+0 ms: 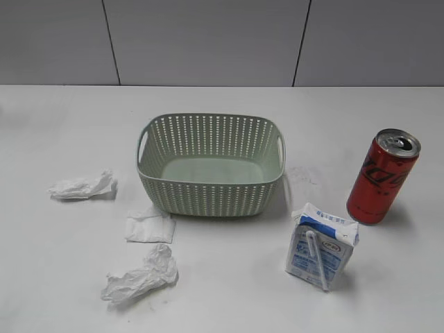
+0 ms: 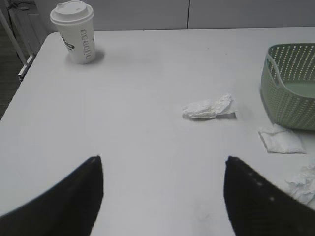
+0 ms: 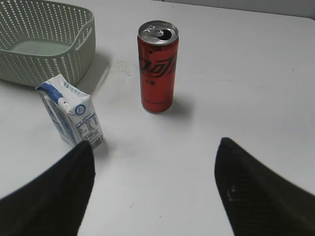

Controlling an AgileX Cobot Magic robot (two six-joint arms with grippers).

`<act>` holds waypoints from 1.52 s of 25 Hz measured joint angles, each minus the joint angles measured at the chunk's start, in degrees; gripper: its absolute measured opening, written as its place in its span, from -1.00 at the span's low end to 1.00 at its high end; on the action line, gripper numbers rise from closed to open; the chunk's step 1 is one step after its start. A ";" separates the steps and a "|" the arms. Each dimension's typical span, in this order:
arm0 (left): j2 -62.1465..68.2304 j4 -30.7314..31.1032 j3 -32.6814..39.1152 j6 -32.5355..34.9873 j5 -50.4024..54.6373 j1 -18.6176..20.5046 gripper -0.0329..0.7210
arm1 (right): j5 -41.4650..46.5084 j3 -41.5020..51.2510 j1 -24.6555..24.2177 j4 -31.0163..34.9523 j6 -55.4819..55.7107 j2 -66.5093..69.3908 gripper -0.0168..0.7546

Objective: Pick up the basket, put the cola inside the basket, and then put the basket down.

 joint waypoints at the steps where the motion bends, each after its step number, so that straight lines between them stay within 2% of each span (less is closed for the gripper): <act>1: 0.00 0.00 0.00 0.00 0.00 0.00 0.61 | 0.00 0.00 0.00 0.00 0.00 0.00 0.53; 38: 0.00 0.00 0.00 0.00 0.00 0.00 0.61 | 0.00 0.00 0.00 0.00 0.00 0.00 0.53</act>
